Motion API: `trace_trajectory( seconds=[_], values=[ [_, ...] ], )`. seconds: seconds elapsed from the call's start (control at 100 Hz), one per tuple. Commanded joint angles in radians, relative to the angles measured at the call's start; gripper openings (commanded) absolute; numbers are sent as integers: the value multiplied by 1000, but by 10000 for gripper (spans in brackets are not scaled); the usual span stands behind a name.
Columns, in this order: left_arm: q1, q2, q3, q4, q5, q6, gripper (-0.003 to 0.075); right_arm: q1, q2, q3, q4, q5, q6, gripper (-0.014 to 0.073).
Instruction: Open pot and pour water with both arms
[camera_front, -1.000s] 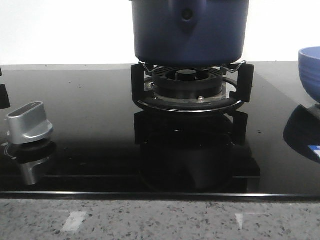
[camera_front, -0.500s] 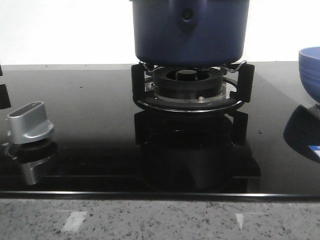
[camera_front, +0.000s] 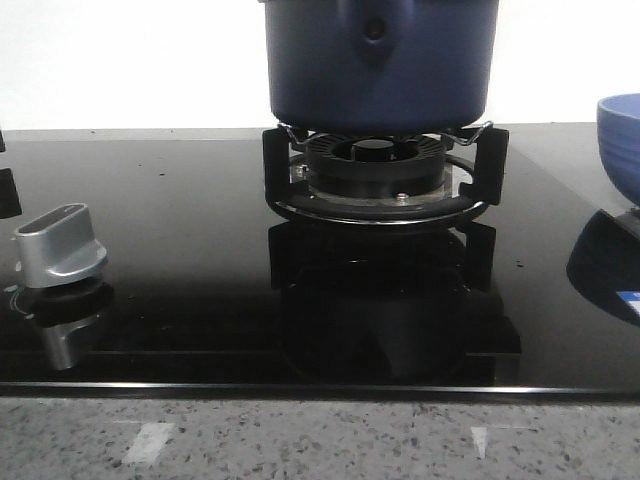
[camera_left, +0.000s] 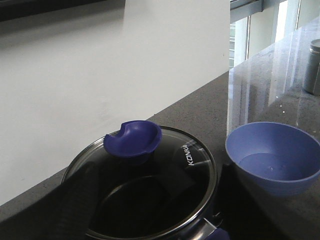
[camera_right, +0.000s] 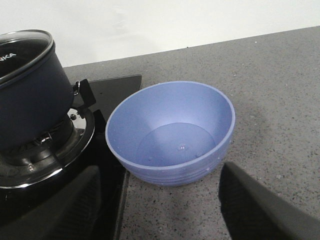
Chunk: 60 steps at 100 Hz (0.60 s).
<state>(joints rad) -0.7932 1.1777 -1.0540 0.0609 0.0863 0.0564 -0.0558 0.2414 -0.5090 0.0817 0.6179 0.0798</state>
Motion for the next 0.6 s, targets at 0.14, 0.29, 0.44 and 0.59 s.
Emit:
trace_trajectory(
  seconds=[0.14,0.29,0.44,0.59],
  values=[
    [-4,-19,-29,-71,-59,-9,439,2,19,-34,-6,-71,-10,456],
    [-1,-21,-29,-287,-30,128,439,2,19,-34,-6,-71,-10,456],
    [-8,-19,-29,-999,-15,1006,439,2,19,-34,-6,-71,-10,456],
    [-49,7,-29,-1599,-51,1651,439,2,19,-34,-6,-71,-10,456]
  ],
)
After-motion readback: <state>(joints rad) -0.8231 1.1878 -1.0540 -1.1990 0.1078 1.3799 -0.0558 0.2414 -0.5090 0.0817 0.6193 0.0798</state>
